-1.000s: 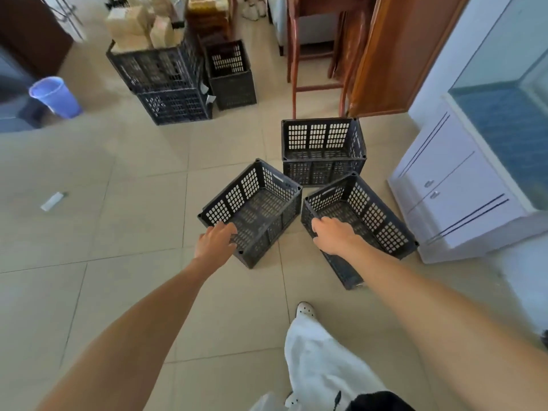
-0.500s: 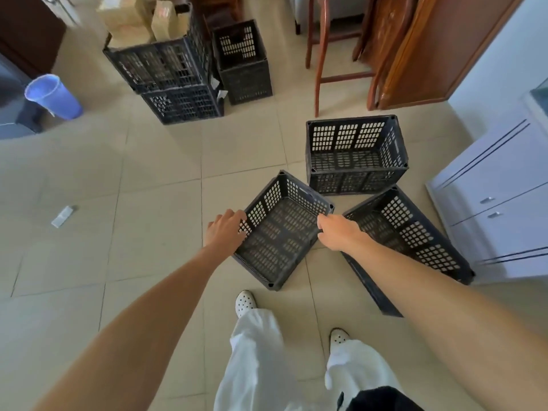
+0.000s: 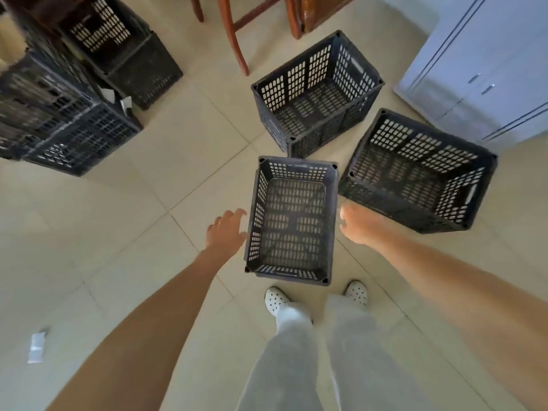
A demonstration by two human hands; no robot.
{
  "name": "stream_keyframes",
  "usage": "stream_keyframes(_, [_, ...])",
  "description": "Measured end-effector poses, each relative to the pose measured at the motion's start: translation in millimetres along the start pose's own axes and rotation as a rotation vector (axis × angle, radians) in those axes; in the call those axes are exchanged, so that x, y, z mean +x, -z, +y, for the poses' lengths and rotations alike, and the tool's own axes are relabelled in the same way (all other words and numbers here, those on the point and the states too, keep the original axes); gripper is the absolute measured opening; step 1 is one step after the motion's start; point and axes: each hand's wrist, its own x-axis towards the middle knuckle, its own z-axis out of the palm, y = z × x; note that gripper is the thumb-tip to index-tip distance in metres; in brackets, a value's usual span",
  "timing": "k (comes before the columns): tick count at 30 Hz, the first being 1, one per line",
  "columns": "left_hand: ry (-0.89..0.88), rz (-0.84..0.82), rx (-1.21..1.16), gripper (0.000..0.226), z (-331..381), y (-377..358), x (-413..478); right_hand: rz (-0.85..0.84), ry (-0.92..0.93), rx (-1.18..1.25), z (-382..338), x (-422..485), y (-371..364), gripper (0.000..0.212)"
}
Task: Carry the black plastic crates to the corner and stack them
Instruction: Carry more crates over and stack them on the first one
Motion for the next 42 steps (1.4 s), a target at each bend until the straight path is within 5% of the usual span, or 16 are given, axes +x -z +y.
stream_keyframes(16, [0.026,-0.118,-0.277,0.075,-62,-213,198,-0.042,-0.338,0.137,25,180,-214,0.045])
stream_keyframes(22, [0.103,-0.047,-0.483,0.081,-63,-261,252,0.052,-0.479,0.532,25,222,-268,0.051])
stream_keyframes(26, [0.231,0.025,-0.632,0.065,-62,-258,272,0.219,-0.553,0.68,24,237,-267,0.044])
stream_keyframes(35, [0.388,-0.012,-0.823,0.058,-85,-195,244,0.221,-0.551,0.677,-1,208,-208,0.04])
stream_keyframes(42, [0.397,0.0,-0.739,0.049,-114,-91,180,0.188,-0.438,0.666,-34,146,-122,0.033])
